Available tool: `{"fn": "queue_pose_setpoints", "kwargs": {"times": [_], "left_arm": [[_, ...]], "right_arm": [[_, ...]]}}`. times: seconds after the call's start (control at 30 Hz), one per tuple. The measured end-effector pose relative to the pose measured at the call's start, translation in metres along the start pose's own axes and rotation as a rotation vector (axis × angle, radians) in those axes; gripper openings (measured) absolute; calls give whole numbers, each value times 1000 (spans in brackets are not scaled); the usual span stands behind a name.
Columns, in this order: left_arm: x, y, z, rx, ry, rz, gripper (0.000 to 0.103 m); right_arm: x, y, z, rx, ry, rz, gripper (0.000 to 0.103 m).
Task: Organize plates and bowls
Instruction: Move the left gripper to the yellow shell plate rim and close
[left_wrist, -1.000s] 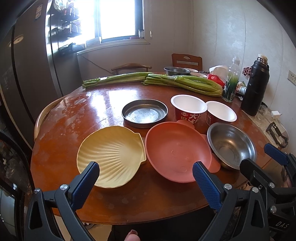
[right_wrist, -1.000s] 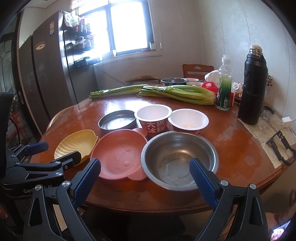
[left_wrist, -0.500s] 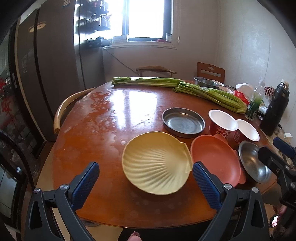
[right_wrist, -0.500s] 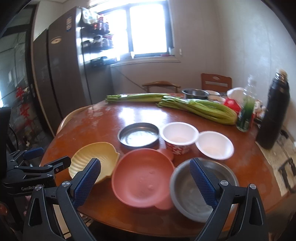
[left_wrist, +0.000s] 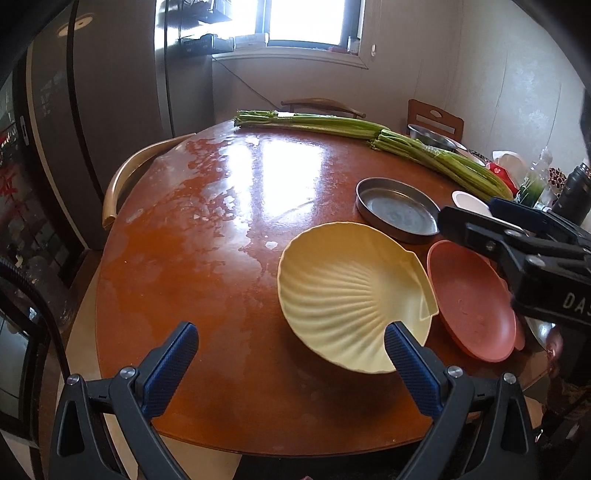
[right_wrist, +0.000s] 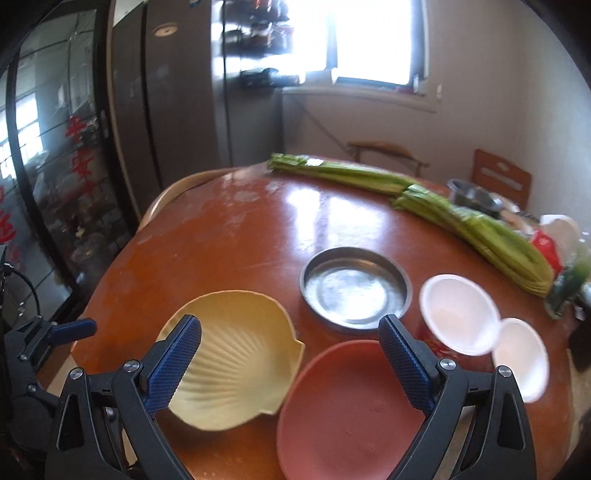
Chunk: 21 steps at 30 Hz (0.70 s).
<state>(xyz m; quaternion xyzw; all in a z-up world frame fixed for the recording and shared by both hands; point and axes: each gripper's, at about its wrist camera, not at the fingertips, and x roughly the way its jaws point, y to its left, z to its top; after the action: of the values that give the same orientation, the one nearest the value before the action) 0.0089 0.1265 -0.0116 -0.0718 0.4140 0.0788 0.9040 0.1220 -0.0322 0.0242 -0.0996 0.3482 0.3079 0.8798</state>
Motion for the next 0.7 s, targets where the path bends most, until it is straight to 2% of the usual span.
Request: {"fn": "queue_pose_setpoints", "kwargs": {"times": [0.03, 0.2, 0.27, 0.3, 0.33, 0.5, 0.63, 0.7], "left_arm": [[2, 0, -1, 3, 4, -1, 102], [16, -5, -4, 6, 41, -15, 102], [19, -8, -6, 10, 44, -17, 102], [22, -8, -5, 7, 51, -14, 102], [25, -8, -5, -1, 59, -16, 102], [34, -14, -2, -7, 76, -18, 101], [38, -13, -1, -16, 89, -14, 97], [39, -12, 1, -18, 93, -9, 88]], "right_arm": [[7, 2, 2, -14, 14, -24, 97], [46, -3, 4, -39, 104, 34, 93], [56, -5, 2, -66, 127, -12, 86], [60, -5, 1, -79, 131, -1, 84], [63, -5, 1, -81, 137, 16, 76], [78, -4, 1, -124, 174, 15, 66], [88, -1, -4, -132, 203, 42, 52], [94, 0, -7, -145, 224, 19, 48]]}}
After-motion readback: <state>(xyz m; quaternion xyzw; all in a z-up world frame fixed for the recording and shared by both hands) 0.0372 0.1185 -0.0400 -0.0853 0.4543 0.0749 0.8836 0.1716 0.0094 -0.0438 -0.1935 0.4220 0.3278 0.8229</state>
